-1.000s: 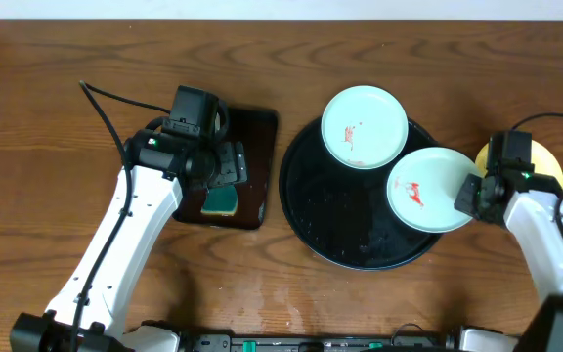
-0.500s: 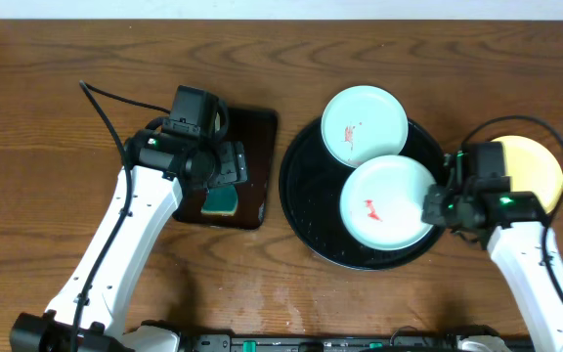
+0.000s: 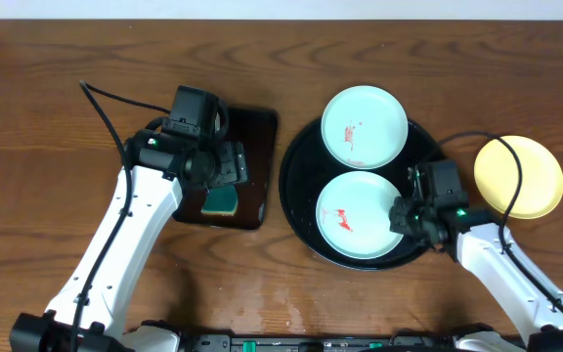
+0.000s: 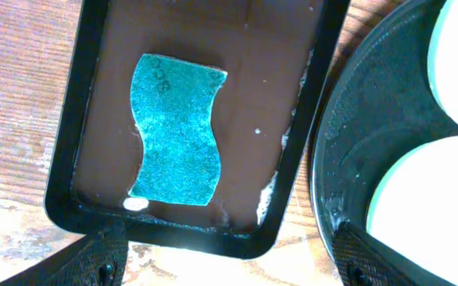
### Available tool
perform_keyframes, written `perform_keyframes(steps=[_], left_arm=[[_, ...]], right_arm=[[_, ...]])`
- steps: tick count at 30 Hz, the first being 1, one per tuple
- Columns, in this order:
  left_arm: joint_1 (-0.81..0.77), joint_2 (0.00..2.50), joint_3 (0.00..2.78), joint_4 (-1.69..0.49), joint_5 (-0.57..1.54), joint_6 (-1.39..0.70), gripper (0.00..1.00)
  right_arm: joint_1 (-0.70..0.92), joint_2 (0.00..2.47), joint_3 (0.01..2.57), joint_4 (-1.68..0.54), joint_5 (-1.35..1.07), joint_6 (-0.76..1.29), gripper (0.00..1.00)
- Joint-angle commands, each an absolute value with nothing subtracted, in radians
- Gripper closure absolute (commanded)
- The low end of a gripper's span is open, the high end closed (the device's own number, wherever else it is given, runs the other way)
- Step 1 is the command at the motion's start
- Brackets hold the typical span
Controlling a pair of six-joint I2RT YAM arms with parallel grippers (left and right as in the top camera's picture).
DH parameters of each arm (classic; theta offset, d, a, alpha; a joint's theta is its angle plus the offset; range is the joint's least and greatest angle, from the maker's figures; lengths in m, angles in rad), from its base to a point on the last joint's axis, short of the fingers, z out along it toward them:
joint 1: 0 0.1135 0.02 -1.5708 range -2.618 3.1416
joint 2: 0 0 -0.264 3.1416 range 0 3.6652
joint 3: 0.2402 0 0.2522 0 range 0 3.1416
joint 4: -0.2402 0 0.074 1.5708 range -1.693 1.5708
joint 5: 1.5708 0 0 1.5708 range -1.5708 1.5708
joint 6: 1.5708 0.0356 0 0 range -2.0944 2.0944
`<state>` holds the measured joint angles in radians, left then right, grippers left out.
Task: Clean dirty plates on tray and stack at the side
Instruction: 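Grip the rim of the lower pale green plate with the right gripper, then pick up the sponge from the small tray with the left gripper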
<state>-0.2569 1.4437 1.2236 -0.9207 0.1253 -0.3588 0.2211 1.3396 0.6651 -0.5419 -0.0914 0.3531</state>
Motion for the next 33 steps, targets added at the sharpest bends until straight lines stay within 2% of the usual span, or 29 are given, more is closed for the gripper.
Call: perform_keyframes(steps=[1,7,12,15,19,23,24,27,33], left_arm=[[-0.253,1.445,1.242,-0.93,0.123,-0.356,0.17],[-0.253,1.468,1.192,-0.913,0.022,-0.348,0.18],[-0.254,1.54,1.103,-0.786,-0.011,-0.356,0.19],[-0.253,1.607,1.066,-0.716,-0.011,-0.356,0.32],[-0.253,1.715,1.055,-0.659,-0.012,-0.355,0.36],[-0.253,1.809,1.055,-0.606,-0.012,-0.355,0.59],[-0.253,1.83,1.055,-0.596,-0.011,-0.356,0.69],[-0.253,1.862,1.055,-0.584,-0.01,-0.356,0.9],[-0.253,1.821,1.076,-0.61,0.052,-0.328,0.93]], right_arm=[[0.227,1.326,0.792,-0.624,-0.094,0.182,0.57],[0.228,1.326,0.855,-0.683,-0.112,0.178,0.59],[0.228,1.326,0.855,-0.717,-0.13,0.178,0.59],[0.228,1.326,0.855,-0.732,-0.13,0.178,0.6],[0.228,1.326,0.855,-0.754,-0.133,0.178,0.6],[0.228,1.326,0.855,-0.761,-0.135,0.179,0.61],[0.228,1.326,0.855,-0.76,-0.141,0.179,0.61],[0.228,1.326,0.855,-0.761,-0.144,0.186,0.62],[0.228,1.326,0.855,-0.765,-0.144,0.186,0.63]])
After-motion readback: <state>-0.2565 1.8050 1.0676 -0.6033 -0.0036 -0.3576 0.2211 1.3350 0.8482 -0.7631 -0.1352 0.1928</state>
